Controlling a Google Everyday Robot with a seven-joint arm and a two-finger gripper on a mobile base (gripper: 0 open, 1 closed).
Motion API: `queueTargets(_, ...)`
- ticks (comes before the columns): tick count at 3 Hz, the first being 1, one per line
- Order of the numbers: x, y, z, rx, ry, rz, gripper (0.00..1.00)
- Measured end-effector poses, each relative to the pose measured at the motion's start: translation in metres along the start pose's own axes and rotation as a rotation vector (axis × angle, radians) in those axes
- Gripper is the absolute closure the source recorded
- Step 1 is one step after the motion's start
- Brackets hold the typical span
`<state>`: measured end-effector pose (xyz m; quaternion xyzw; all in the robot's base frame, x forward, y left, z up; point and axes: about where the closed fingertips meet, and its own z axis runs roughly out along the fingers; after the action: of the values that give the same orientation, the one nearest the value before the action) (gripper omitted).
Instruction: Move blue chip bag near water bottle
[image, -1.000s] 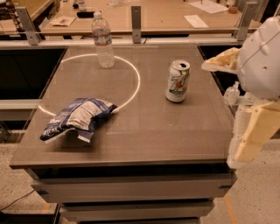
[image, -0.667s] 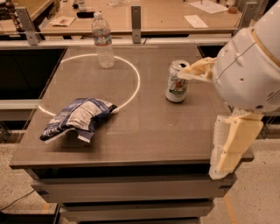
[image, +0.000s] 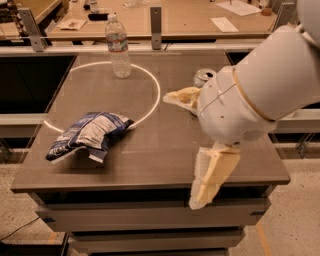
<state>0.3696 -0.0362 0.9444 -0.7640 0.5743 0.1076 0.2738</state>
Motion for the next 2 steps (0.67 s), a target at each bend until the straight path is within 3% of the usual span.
queueTargets(2,-0.026,-0.023,0.059,0.146,-0.069,-0.050,0.00)
